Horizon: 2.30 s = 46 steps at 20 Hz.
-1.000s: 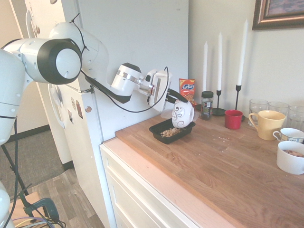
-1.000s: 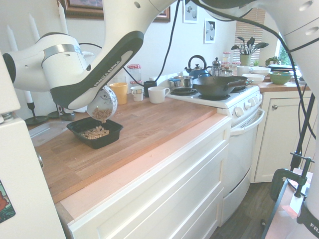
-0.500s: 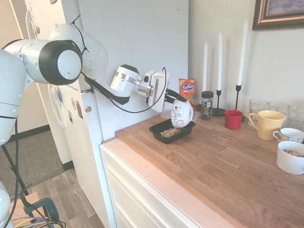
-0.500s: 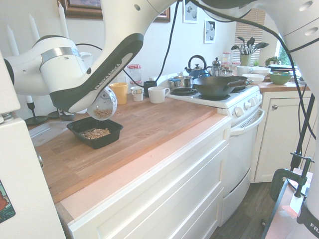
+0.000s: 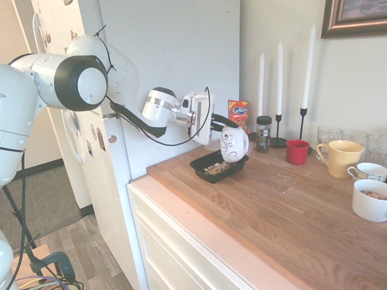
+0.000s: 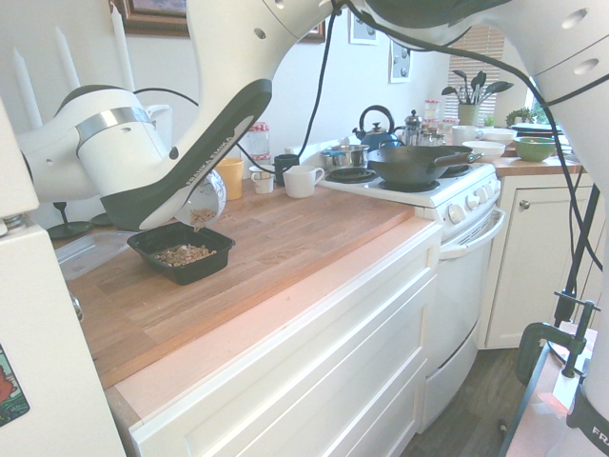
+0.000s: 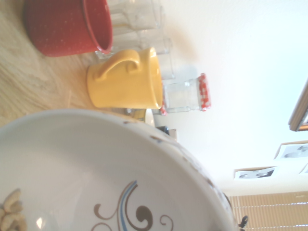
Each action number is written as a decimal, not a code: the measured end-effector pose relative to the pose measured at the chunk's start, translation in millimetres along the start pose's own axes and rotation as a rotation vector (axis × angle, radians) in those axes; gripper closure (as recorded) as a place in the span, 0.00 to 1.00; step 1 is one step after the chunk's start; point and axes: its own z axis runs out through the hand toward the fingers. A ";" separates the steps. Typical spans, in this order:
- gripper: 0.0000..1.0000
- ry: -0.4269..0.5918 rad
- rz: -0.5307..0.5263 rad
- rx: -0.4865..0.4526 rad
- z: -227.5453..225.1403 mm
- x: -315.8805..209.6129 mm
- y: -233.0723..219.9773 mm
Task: Pour the cereal into the box
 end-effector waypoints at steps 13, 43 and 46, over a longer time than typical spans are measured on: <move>1.00 0.082 0.042 -0.029 -3.0 0.7 -3.2; 1.00 -0.872 0.209 0.310 135.4 121.8 114.4; 1.00 -1.035 0.248 0.384 189.0 111.9 129.2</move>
